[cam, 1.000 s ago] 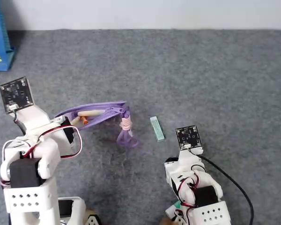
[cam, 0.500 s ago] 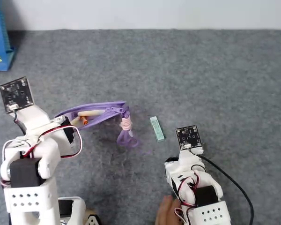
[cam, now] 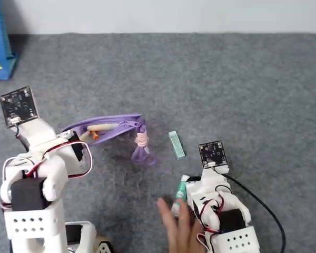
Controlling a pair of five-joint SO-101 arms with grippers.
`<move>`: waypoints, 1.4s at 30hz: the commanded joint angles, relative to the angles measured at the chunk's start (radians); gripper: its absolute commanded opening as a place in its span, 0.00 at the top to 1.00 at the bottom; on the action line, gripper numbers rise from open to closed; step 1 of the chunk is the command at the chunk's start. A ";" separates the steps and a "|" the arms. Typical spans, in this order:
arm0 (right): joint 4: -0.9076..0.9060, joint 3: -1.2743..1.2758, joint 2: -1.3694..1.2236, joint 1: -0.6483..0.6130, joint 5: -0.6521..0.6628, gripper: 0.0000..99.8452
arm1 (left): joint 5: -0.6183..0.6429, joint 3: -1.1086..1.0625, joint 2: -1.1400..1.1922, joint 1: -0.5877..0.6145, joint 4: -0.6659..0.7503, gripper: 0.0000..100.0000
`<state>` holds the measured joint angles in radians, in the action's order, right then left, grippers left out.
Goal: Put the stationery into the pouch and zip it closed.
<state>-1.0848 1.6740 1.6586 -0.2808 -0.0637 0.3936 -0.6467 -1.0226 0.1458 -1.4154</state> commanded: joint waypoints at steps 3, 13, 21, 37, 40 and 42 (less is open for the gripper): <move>-0.007 0.015 0.008 0.012 0.011 0.99 | -0.012 0.035 0.002 0.003 0.021 0.99; -0.007 0.015 0.008 0.012 0.011 0.99 | -0.012 0.035 0.002 0.000 0.020 0.99; -0.007 0.015 0.008 0.012 0.011 0.99 | -0.012 0.031 0.002 0.002 0.025 0.99; 0.154 -0.009 0.010 -0.007 0.009 0.99 | -0.011 0.015 0.002 0.002 0.009 0.99; 0.154 -0.083 0.010 0.036 0.012 0.99 | -0.011 0.007 0.002 0.002 0.011 0.99; 0.122 -0.141 0.010 0.056 0.014 0.99 | -0.011 0.007 0.002 0.002 0.011 0.99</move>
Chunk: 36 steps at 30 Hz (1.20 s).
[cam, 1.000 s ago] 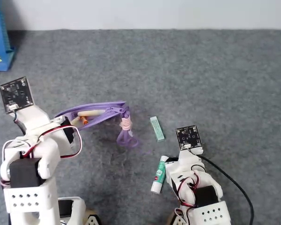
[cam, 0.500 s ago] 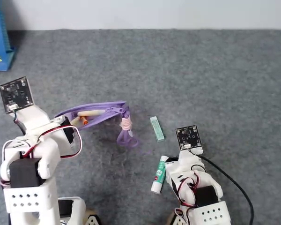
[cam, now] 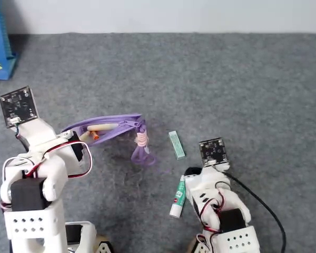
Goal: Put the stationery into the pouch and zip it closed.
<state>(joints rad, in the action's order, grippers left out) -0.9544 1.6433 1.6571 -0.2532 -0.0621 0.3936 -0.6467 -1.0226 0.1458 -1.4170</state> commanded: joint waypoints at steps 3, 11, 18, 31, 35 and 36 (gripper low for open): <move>-0.082 -0.207 0.012 0.039 0.012 0.99 | -0.011 0.007 0.002 0.002 0.012 0.99; -0.163 -0.308 0.008 0.041 0.012 0.99 | -0.011 0.008 0.002 0.002 0.012 0.99; -0.340 -0.451 -0.019 0.035 0.006 0.99 | -0.011 0.007 0.002 0.002 0.012 0.99; -0.456 -0.758 -0.734 -0.038 -0.149 0.95 | -0.012 0.007 0.002 0.002 0.014 0.99; -0.371 -0.761 -0.891 -0.136 -0.255 0.84 | -0.012 0.007 0.002 0.002 0.014 0.99; -0.352 -0.761 -0.914 -0.162 -0.275 0.81 | -0.012 0.007 0.002 0.002 0.014 0.99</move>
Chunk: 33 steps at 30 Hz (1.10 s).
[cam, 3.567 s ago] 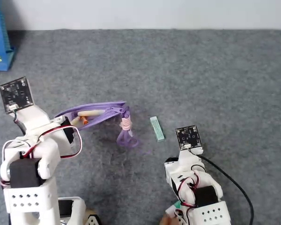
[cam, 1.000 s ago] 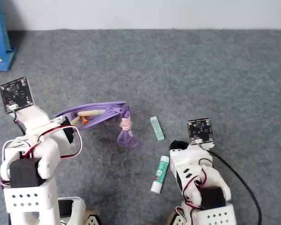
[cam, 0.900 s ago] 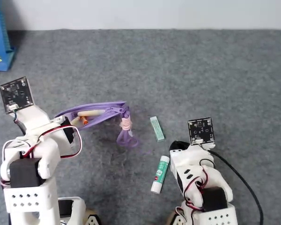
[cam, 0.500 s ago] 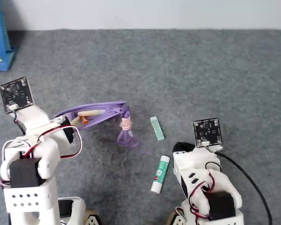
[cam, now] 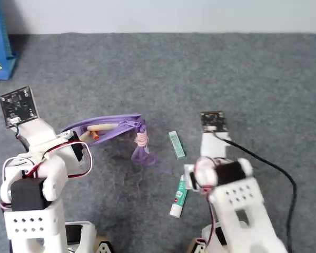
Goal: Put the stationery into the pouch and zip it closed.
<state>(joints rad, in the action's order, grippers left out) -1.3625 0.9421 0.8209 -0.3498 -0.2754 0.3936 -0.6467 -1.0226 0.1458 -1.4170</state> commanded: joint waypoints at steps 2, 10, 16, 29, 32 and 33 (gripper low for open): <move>0.088 -0.060 -0.119 -0.119 -0.101 0.78 | -0.012 0.005 0.002 0.002 0.014 0.99; 0.249 -0.049 -0.277 -0.219 -0.196 0.78 | -0.012 -0.015 0.002 0.002 0.018 0.99; 0.312 -0.049 -0.470 -0.171 -0.196 0.78 | -0.012 -0.050 0.002 0.003 0.057 0.99; 0.289 -0.064 -0.536 -0.097 -0.190 0.99 | -0.012 -0.053 0.002 0.003 0.052 0.99; 0.183 -0.084 -0.407 -0.099 -0.189 0.99 | -0.012 -0.053 0.002 0.003 0.052 0.99; 0.143 -0.095 -0.351 -0.099 -0.189 0.99 | -0.012 -0.053 0.002 0.002 0.052 0.99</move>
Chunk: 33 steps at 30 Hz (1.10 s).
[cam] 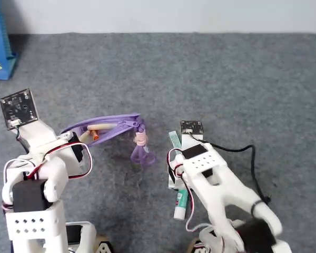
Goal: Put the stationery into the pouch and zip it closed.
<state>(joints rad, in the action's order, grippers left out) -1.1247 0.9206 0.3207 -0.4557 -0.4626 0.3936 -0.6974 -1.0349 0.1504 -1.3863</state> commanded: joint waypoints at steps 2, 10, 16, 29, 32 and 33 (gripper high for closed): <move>-0.170 -0.103 0.278 0.007 0.028 0.99 | -0.012 -0.002 0.014 -0.008 0.020 0.99; -0.217 -0.258 0.743 0.002 0.187 0.99 | -0.011 0.005 0.014 -0.009 0.023 0.99; -0.140 -0.367 0.808 0.001 0.255 0.99 | -0.008 0.062 0.020 -0.011 0.018 0.99; 0.311 -0.477 0.806 -0.239 0.255 0.99 | -0.006 0.082 0.023 -0.011 0.005 0.99; 0.438 -0.430 0.806 -0.305 0.255 0.99 | -0.006 0.082 0.023 -0.011 0.005 0.99; 0.483 -0.407 0.806 -0.325 0.255 0.99 | -0.006 0.082 0.023 -0.011 0.005 0.99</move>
<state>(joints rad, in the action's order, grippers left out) -0.7702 0.4971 1.1109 -0.7242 -0.2202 0.3936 -0.6728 -1.0180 0.1442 -1.3863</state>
